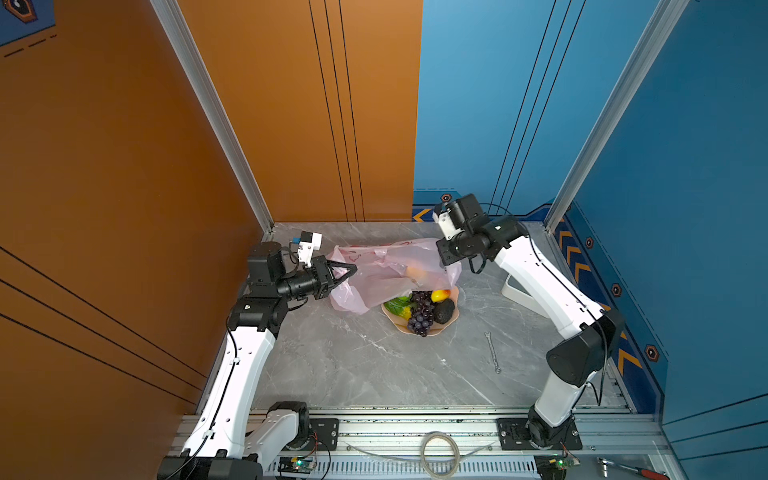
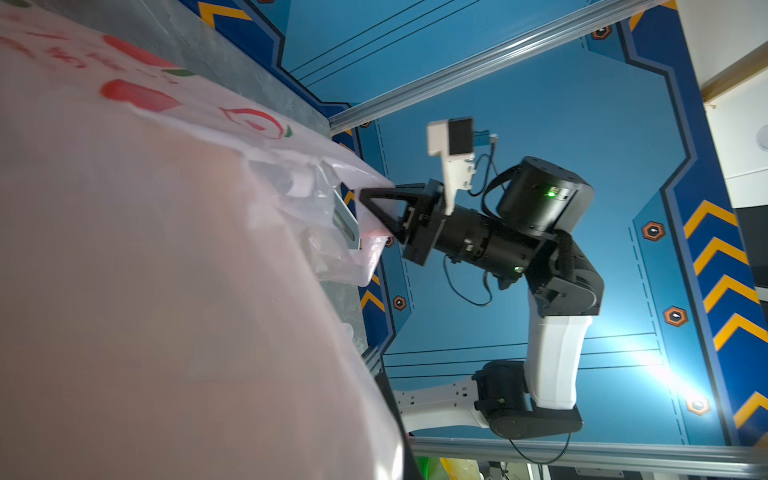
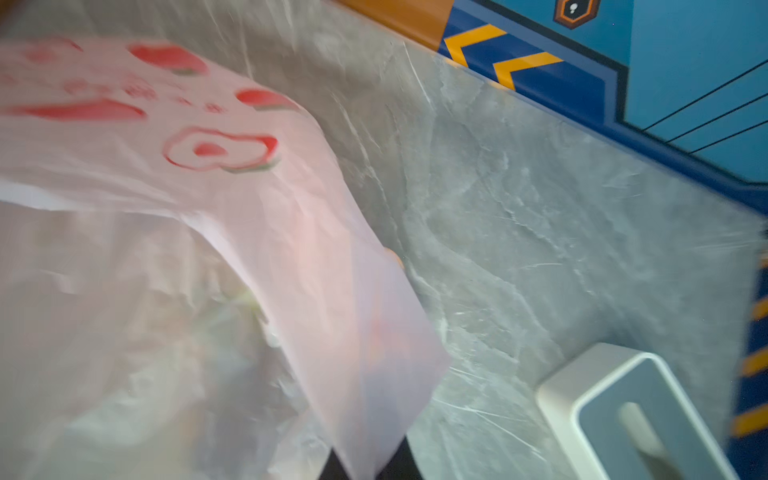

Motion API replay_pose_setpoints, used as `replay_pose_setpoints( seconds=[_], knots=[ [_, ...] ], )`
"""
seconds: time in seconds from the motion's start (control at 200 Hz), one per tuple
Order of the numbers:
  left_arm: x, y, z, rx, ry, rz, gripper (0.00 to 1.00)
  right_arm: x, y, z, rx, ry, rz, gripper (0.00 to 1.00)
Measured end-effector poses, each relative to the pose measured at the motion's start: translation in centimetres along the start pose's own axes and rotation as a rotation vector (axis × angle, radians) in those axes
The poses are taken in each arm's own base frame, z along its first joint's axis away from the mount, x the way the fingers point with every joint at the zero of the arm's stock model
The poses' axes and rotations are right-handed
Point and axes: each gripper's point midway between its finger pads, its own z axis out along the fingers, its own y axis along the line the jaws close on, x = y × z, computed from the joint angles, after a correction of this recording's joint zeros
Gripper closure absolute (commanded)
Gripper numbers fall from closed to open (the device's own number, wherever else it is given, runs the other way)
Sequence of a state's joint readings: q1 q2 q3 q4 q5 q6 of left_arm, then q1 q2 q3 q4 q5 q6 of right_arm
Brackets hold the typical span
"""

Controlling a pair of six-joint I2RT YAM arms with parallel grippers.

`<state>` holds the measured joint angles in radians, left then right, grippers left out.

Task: Place the fruits into the plastic bag

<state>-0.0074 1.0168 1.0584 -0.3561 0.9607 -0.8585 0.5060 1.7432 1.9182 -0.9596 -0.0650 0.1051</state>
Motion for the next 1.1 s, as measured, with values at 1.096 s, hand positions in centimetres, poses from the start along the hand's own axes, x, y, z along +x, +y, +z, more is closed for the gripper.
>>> replay_pose_setpoints(
  seconds=[1.096],
  knots=[
    [1.5, -25.8, -19.3, 0.006, -0.658, 0.848, 1.0, -9.2, 18.6, -35.5, -0.832, -1.0, -0.157, 1.0]
  ],
)
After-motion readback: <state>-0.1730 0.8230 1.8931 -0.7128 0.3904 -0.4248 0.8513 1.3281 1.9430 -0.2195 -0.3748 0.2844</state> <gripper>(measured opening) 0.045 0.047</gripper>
